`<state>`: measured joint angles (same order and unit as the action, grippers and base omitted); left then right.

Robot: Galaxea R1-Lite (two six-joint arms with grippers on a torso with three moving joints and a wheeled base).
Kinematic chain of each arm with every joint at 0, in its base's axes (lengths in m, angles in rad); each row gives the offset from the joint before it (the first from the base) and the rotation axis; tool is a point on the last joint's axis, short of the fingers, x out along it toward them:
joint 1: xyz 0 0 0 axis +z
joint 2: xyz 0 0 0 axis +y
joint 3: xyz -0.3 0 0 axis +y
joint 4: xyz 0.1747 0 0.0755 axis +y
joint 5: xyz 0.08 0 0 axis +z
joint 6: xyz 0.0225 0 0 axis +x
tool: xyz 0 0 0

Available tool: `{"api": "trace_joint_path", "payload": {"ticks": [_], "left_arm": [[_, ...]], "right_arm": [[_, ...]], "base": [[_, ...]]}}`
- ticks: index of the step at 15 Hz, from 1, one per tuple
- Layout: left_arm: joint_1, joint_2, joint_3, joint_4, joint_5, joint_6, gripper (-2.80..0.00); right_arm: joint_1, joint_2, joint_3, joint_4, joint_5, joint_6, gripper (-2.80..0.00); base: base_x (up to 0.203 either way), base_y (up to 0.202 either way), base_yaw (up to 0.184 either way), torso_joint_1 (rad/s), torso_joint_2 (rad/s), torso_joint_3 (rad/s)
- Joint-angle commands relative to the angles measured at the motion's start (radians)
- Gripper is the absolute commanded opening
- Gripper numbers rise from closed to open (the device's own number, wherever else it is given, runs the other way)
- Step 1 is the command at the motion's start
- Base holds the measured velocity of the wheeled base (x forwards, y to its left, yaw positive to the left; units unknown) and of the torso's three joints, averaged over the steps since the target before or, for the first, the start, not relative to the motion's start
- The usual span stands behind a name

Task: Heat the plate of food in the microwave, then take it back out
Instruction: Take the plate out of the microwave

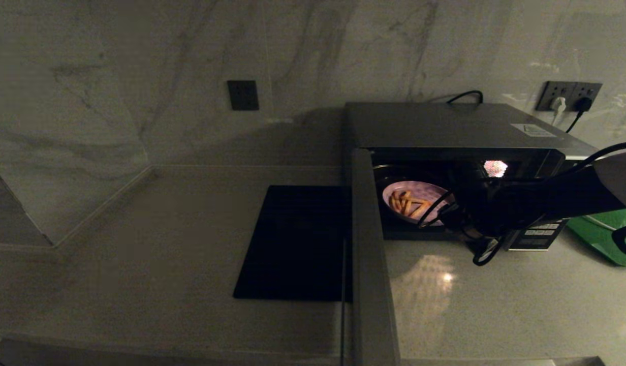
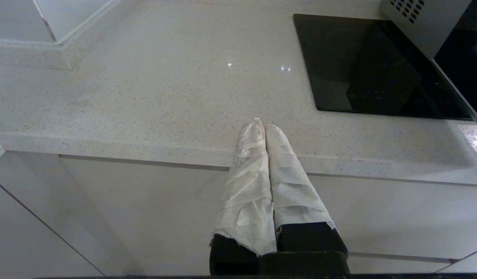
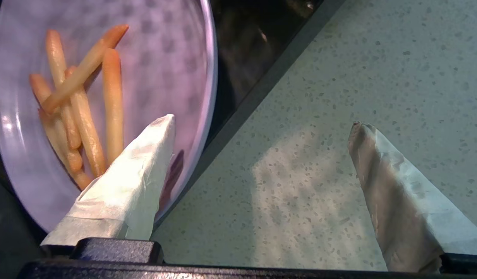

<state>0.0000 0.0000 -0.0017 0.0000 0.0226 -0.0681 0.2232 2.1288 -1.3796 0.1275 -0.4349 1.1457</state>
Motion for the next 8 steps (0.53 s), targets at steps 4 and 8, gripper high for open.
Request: {"api": "trace_joint_path", "payload": {"ticks": [4,8], "left_arm": [[0.0,0.0,0.0,0.0,0.0,-0.001,-2.8],[0.0,0.0,0.0,0.0,0.0,-0.001,-2.8]], "right_arm": [[0.002,0.0,0.001,0.003,-0.002,0.005,0.0],[0.002,0.007,0.007,0.004,-0.002,0.003,0.0]], "base": [[0.0,0.0,0.0,0.0,0.0,0.0],[0.0,0.0,0.0,0.0,0.0,0.0]]}}
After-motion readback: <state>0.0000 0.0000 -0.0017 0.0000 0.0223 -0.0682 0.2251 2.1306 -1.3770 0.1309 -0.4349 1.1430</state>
